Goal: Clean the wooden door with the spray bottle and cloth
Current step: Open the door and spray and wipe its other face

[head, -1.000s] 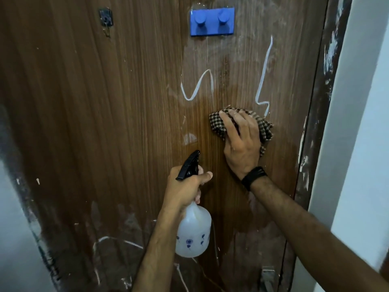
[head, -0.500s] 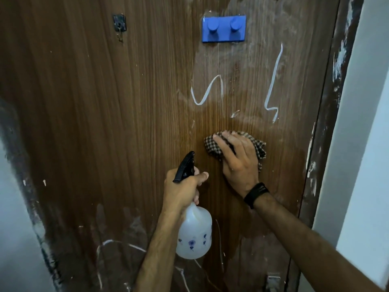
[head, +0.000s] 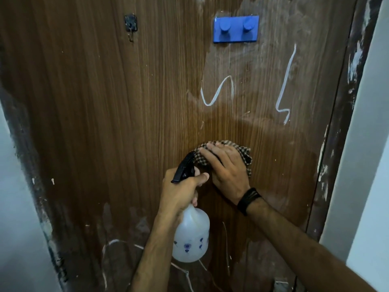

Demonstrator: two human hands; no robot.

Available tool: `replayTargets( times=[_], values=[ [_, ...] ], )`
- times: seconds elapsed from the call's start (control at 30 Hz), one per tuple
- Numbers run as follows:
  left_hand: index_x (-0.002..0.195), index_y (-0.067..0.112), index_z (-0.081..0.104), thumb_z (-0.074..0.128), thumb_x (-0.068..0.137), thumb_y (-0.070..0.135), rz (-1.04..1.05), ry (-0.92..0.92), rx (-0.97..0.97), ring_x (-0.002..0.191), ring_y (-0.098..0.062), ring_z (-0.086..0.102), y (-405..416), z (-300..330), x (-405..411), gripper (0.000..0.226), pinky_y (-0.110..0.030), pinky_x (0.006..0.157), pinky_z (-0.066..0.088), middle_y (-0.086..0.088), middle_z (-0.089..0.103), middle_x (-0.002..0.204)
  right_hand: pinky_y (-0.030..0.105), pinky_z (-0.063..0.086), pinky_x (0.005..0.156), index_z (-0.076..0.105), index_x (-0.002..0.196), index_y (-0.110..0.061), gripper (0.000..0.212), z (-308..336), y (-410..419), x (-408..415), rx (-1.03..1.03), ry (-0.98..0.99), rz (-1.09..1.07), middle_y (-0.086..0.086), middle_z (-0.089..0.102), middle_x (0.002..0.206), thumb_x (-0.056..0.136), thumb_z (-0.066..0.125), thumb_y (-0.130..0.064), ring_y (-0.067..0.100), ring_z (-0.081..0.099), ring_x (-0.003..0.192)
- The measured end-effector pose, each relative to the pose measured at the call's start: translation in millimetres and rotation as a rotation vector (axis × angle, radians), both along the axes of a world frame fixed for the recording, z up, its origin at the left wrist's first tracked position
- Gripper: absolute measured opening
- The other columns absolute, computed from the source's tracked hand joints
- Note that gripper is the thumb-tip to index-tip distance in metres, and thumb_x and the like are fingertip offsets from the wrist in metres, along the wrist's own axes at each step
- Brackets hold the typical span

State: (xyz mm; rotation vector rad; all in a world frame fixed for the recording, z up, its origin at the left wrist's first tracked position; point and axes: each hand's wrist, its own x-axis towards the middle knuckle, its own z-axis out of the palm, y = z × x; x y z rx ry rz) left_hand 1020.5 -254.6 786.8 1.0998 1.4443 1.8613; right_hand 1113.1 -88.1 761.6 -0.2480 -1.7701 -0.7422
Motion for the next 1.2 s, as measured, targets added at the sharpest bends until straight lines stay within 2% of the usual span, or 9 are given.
replayTargets(
  times=[0.07,0.17,0.37,0.47,0.6,0.73,0.83,0.93,1.2],
  values=[
    [0.074,0.012,0.060,0.076,0.086,0.007,0.007,0.024,0.005,0.037,-0.014,0.042,-1.5,2.5,-2.4,0.021,-0.027,0.042,0.038,-0.008,0.058,0.065,0.037,0.022,0.121,0.053,0.130,-0.012,0.058,26.7,-3.6,-5.8,-0.036,0.114,0.041,0.014,0.062,0.130,0.078,0.072,0.005,0.028,0.049,0.126],
    [0.075,0.011,0.061,0.076,0.086,0.007,0.016,0.020,0.004,0.036,-0.016,0.041,-3.1,7.4,-5.2,0.019,-0.026,0.042,0.037,-0.009,0.057,0.064,0.042,0.033,0.115,0.064,0.118,-0.009,0.045,70.8,-5.0,-16.3,-0.051,0.257,0.081,0.013,0.065,0.126,0.077,0.066,0.008,0.028,0.052,0.122],
    [0.075,0.010,0.061,0.075,0.086,0.005,0.015,-0.006,0.046,0.036,-0.015,0.040,-3.5,17.9,-3.6,0.019,-0.026,0.040,0.036,-0.008,0.057,0.062,0.045,0.036,0.112,0.058,0.118,-0.012,0.031,60.7,-6.8,-25.3,0.052,0.090,0.090,0.013,0.066,0.126,0.089,0.061,-0.003,0.028,0.053,0.119],
    [0.078,0.007,0.062,0.076,0.085,0.005,0.009,0.006,0.051,0.036,-0.015,0.042,-1.9,20.2,2.3,0.016,-0.026,0.040,0.037,-0.007,0.058,0.062,0.044,0.031,0.114,0.053,0.122,-0.012,0.042,23.5,-3.7,-12.8,0.021,-0.020,0.072,0.015,0.064,0.129,0.085,0.071,-0.005,0.029,0.050,0.124],
    [0.074,0.011,0.062,0.077,0.085,0.008,-0.005,0.035,0.045,0.036,-0.017,0.041,1.0,21.9,7.8,0.019,-0.025,0.042,0.035,-0.009,0.058,0.065,0.046,0.034,0.115,0.055,0.124,-0.012,0.058,7.3,3.0,16.9,-0.084,0.101,0.072,0.014,0.064,0.129,0.074,0.077,0.009,0.029,0.051,0.126],
    [0.073,0.012,0.060,0.076,0.086,0.008,-0.046,0.055,0.045,0.036,-0.016,0.040,6.3,27.3,14.8,0.022,-0.025,0.042,0.034,-0.007,0.058,0.065,0.047,0.039,0.112,0.060,0.125,-0.010,0.056,47.1,8.3,41.7,-0.080,0.294,0.076,0.016,0.065,0.125,0.076,0.068,0.015,0.029,0.054,0.122],
    [0.074,0.011,0.059,0.075,0.087,0.007,-0.081,0.078,0.050,0.036,-0.015,0.040,13.0,36.8,25.4,0.020,-0.024,0.041,0.034,-0.006,0.057,0.065,0.051,0.043,0.108,0.065,0.126,-0.007,0.049,67.8,13.0,51.4,-0.085,0.337,0.046,0.016,0.063,0.129,0.081,0.066,0.013,0.031,0.055,0.125],
    [0.075,0.011,0.059,0.074,0.088,0.007,-0.101,0.100,0.058,0.036,-0.014,0.040,19.3,46.9,35.6,0.019,-0.024,0.040,0.034,-0.007,0.057,0.067,0.055,0.043,0.107,0.062,0.133,-0.007,0.044,53.7,19.1,58.4,-0.070,0.264,0.003,0.016,0.059,0.137,0.091,0.062,0.004,0.033,0.052,0.131],
    [0.077,0.010,0.061,0.074,0.088,0.010,-0.109,0.163,0.091,0.038,-0.015,0.041,27.5,74.4,44.3,0.017,-0.025,0.042,0.035,-0.008,0.057,0.068,0.053,0.038,0.112,0.049,0.139,-0.015,0.046,-3.8,25.1,72.3,-0.122,0.230,-0.079,0.012,0.050,0.142,0.093,0.051,-0.009,0.031,0.046,0.135]
  ],
)
